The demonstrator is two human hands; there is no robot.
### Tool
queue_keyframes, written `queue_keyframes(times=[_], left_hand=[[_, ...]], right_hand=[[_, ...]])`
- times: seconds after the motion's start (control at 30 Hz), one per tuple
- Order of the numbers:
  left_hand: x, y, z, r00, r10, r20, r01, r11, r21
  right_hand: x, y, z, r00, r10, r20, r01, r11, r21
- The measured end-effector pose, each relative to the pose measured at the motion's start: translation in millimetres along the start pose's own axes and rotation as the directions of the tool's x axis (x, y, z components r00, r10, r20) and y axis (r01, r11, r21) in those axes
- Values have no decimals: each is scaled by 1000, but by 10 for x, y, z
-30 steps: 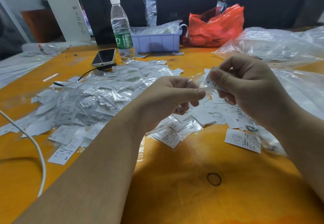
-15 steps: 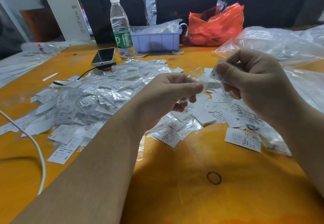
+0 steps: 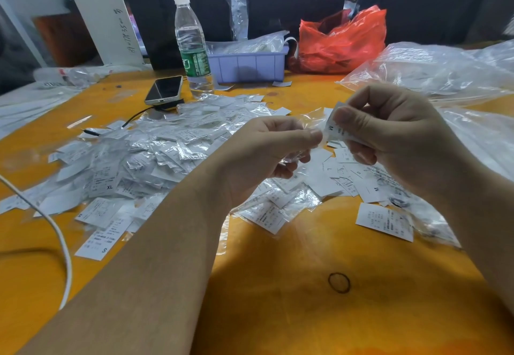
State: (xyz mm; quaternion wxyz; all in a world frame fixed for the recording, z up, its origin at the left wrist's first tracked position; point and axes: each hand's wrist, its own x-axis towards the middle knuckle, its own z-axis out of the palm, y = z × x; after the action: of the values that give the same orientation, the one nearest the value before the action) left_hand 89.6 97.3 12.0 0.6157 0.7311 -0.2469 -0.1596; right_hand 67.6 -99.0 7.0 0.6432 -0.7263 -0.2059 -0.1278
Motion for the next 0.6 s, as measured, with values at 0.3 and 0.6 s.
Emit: queue_keyframes(times=[0.3, 0.6], left_hand=[[4, 6, 18, 998, -33, -45, 33, 999, -15], [1, 12, 28, 999, -24, -24, 24, 1000, -4]], right_hand=[[15, 12, -12, 1000, -10, 5, 10, 998, 70], [9, 16, 10, 1000, -1, 6, 1, 1000, -9]])
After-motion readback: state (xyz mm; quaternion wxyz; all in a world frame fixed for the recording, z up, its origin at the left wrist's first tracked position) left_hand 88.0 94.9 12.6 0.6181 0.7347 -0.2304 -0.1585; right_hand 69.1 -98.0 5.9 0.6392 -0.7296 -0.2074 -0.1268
